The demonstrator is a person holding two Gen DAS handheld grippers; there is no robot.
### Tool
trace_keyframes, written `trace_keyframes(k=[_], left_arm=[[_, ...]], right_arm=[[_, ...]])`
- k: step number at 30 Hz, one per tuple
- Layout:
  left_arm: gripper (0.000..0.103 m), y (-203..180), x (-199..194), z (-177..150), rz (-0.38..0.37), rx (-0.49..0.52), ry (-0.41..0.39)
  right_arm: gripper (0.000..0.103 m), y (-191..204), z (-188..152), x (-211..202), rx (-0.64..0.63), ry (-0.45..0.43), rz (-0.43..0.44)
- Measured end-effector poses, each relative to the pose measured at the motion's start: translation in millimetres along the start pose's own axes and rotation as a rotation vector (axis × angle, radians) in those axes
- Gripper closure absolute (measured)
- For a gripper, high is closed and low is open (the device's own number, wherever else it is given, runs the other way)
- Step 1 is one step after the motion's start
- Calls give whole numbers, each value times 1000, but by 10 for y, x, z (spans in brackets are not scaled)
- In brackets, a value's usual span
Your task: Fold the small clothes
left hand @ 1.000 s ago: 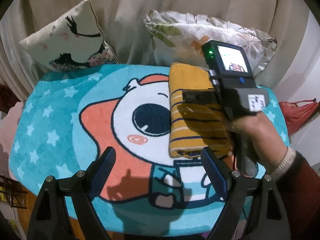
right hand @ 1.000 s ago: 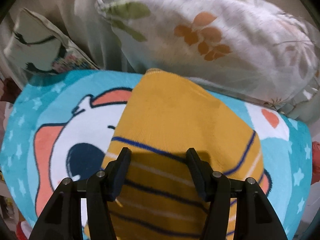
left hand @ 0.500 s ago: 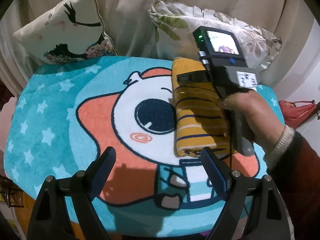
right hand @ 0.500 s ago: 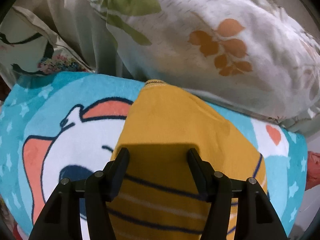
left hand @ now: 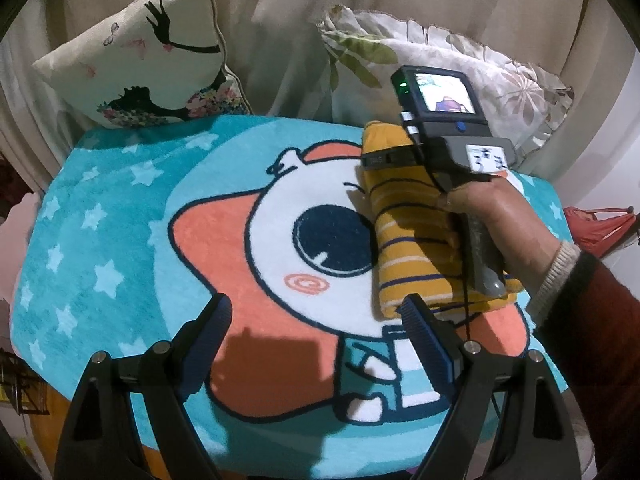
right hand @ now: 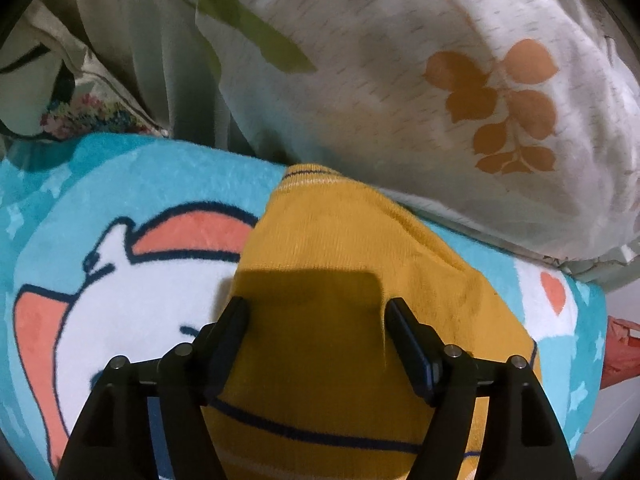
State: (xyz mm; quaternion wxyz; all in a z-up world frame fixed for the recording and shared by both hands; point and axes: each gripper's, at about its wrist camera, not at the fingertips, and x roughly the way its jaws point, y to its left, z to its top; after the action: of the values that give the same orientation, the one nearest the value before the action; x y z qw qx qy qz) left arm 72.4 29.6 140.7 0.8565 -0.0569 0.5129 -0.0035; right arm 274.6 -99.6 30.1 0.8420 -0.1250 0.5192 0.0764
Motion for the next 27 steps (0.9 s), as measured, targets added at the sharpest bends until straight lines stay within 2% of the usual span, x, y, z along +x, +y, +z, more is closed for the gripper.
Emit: trace_keyframes(k=[6, 27], left_arm=[[17, -85, -49, 11, -21, 20, -13], [17, -596, -176, -171, -36, 74, -31]], right_arm=[[27, -176, -104, -347, 26, -65, 33], [27, -1004, -877, -532, 147, -24, 25]])
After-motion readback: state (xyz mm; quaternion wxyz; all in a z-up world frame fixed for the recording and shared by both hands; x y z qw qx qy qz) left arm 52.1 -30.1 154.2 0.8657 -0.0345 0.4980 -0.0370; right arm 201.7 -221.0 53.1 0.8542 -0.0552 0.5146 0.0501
